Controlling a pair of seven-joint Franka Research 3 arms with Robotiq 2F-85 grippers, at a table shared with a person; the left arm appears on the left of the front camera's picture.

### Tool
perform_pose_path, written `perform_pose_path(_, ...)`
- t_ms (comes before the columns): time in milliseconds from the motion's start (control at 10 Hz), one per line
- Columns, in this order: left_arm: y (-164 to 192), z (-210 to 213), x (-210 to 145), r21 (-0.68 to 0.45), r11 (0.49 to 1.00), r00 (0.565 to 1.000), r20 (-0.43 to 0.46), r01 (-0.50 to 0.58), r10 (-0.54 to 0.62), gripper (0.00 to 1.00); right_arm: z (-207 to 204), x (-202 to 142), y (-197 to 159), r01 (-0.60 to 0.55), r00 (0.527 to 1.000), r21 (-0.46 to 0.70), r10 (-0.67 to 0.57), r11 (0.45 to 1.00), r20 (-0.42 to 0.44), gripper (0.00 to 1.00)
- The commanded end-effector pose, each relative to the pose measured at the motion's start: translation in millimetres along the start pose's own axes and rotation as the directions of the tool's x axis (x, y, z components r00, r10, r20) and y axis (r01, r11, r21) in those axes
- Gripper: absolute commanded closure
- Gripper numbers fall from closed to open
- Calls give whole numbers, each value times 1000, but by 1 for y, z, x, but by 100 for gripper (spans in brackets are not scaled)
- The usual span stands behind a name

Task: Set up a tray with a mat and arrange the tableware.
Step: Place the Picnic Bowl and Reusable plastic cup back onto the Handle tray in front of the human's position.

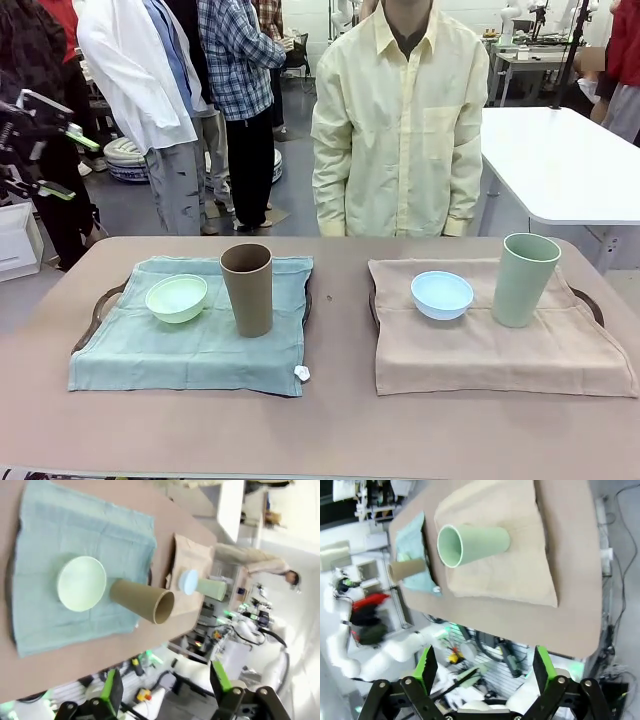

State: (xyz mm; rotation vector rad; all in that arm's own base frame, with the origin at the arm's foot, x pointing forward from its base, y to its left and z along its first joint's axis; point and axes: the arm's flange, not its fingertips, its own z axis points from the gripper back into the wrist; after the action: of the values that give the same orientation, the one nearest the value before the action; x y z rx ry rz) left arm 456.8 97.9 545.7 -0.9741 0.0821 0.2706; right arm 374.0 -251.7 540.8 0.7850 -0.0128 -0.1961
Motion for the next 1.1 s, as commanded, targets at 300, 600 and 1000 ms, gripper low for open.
perform_pose_path(300, 32, 32, 16, -281, 959, 990, -113, 45, -80, 7, 34, -32, -59, 180, 983, 331, -180, 926, -31, 0)
perform_pose_path(600, 65, 47, 1, -251, 968, 989, -133, 33, -68, 7, 29, -30, -59, 183, 983, 328, -182, 927, -34, 0)
perform_pose_path(1000, 54, 55, -4, -191, 981, 998, -57, 27, -38, 7, 19, -19, -45, 156, 988, 284, -154, 946, -30, 0)
